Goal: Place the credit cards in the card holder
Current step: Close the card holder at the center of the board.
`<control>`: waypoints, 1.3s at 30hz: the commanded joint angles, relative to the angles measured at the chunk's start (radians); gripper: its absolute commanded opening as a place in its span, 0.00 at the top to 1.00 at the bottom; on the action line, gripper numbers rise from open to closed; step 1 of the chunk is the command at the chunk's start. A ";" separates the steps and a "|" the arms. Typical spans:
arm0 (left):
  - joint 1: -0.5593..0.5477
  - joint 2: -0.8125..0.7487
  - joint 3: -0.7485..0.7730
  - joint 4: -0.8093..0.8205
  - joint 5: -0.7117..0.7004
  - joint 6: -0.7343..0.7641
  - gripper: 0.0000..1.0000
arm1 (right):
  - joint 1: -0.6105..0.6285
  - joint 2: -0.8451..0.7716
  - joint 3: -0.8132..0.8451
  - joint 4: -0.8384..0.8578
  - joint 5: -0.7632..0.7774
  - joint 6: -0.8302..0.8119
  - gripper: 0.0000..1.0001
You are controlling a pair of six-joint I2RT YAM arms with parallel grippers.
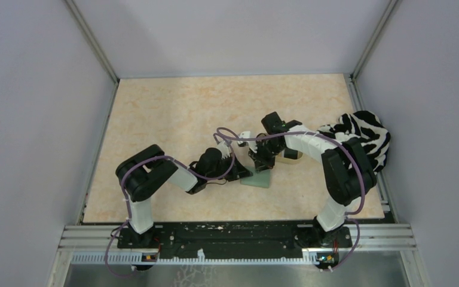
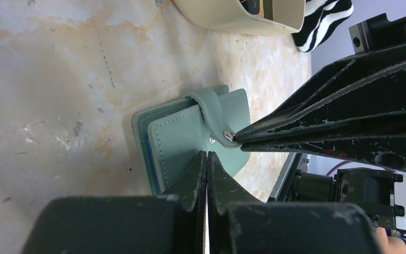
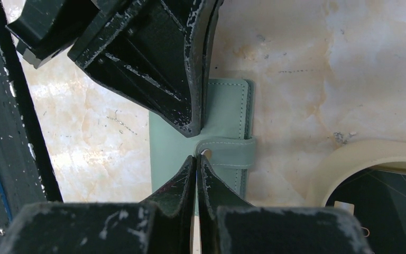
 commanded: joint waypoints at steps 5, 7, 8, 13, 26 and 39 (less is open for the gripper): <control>-0.001 0.033 -0.005 -0.044 0.009 0.009 1.00 | 0.023 -0.018 0.004 0.001 -0.002 0.003 1.00; -0.001 0.033 -0.007 -0.043 0.008 0.009 1.00 | 0.025 -0.014 0.005 -0.008 0.008 -0.006 1.00; -0.001 0.032 -0.006 -0.042 0.008 0.011 1.00 | 0.025 -0.012 0.006 -0.012 0.013 -0.010 1.00; -0.001 0.031 -0.010 -0.038 0.009 0.011 1.00 | 0.034 -0.008 0.005 -0.024 0.021 -0.022 1.00; -0.001 0.028 -0.022 -0.026 0.011 0.008 1.00 | 0.051 -0.004 -0.002 -0.003 0.091 -0.015 1.00; -0.001 0.030 -0.023 -0.020 0.013 0.008 1.00 | 0.072 0.001 -0.005 0.006 0.091 -0.011 1.00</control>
